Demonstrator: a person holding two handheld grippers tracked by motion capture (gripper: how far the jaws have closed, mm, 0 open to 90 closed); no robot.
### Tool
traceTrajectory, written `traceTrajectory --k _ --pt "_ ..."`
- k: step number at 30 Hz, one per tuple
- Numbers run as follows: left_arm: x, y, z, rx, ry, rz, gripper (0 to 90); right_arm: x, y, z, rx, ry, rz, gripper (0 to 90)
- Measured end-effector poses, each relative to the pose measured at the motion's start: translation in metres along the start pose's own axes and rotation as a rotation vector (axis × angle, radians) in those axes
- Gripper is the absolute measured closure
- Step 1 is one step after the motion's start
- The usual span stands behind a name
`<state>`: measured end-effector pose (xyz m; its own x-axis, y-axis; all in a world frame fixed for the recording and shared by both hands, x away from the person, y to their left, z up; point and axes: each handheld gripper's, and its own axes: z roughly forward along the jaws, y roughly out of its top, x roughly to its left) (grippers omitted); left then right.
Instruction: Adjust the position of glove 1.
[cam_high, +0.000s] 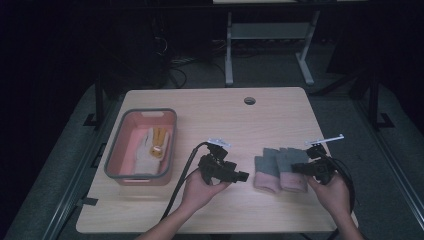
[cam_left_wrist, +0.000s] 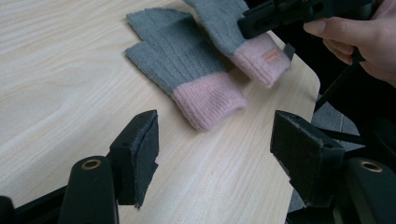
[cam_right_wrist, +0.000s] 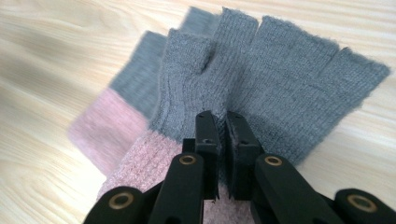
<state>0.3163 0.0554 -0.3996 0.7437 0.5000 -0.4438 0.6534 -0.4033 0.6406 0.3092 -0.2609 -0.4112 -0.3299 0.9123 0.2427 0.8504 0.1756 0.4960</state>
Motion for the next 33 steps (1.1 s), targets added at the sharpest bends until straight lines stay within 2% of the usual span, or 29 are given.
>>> traceTrajectory --k 8,13,18,22,29,33 --pt "0.002 -0.003 -0.001 -0.007 0.004 -0.007 32.6 0.021 0.014 0.013 0.009 0.026 0.0 84.8" --pt "0.003 -0.005 0.0 -0.003 -0.007 -0.013 31.4 0.03 0.018 0.022 0.013 0.015 0.007 84.6" --pt "0.003 -0.005 0.001 -0.005 -0.007 -0.011 31.5 0.036 0.023 0.028 0.012 0.025 0.025 84.5" --pt "0.004 -0.004 0.002 -0.001 -0.004 -0.014 31.6 0.045 0.027 0.036 0.023 0.009 0.042 84.4" --pt "0.003 -0.003 0.01 0.016 0.004 -0.017 32.3 0.048 0.027 0.045 0.045 -0.009 0.051 81.4" --pt "0.002 0.0 0.02 0.031 0.001 -0.029 32.6 0.045 0.025 0.044 0.042 -0.006 0.074 75.1"
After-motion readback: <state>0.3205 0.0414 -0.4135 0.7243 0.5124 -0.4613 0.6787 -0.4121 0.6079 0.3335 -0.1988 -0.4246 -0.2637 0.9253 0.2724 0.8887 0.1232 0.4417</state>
